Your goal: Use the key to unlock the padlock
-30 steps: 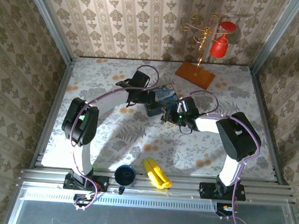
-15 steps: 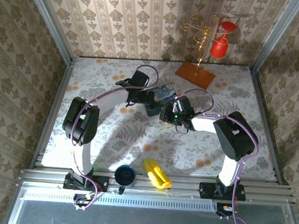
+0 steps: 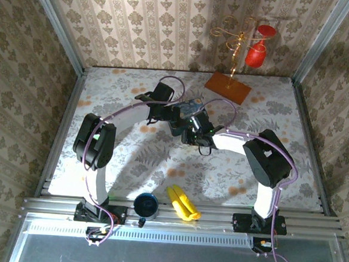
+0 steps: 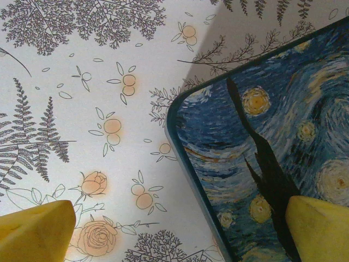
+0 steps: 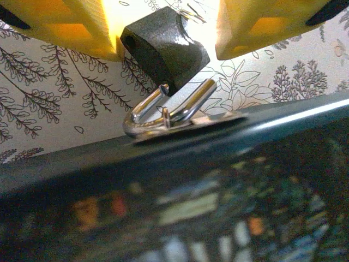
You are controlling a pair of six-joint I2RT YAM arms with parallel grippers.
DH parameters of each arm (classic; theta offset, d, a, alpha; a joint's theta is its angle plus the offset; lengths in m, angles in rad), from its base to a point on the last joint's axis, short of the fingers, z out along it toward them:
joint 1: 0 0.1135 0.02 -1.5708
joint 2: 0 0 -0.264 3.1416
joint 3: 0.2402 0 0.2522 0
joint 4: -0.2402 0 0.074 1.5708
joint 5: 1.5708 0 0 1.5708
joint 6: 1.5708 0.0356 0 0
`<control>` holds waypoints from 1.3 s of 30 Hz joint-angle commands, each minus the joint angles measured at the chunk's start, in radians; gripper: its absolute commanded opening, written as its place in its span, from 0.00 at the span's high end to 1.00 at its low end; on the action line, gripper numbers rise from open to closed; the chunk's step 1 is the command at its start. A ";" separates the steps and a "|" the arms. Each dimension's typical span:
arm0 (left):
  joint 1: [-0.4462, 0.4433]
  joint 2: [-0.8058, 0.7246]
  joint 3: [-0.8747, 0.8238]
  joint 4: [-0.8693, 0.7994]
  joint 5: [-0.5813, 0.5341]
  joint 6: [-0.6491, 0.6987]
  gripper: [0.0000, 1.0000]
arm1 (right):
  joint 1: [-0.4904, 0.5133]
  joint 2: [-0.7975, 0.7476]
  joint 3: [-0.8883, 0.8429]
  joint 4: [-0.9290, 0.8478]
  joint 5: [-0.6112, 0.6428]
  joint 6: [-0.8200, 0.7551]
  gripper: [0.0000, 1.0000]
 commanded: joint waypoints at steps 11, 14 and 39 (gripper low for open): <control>0.007 0.006 0.006 -0.029 -0.009 -0.013 0.00 | 0.029 0.018 0.036 -0.131 0.147 0.001 0.71; 0.007 0.000 0.003 -0.028 -0.013 -0.012 0.00 | 0.029 0.012 0.035 -0.129 0.150 0.020 0.71; -0.021 -0.027 0.085 -0.027 -0.078 0.056 0.00 | 0.022 -0.106 0.077 -0.222 0.192 0.140 1.00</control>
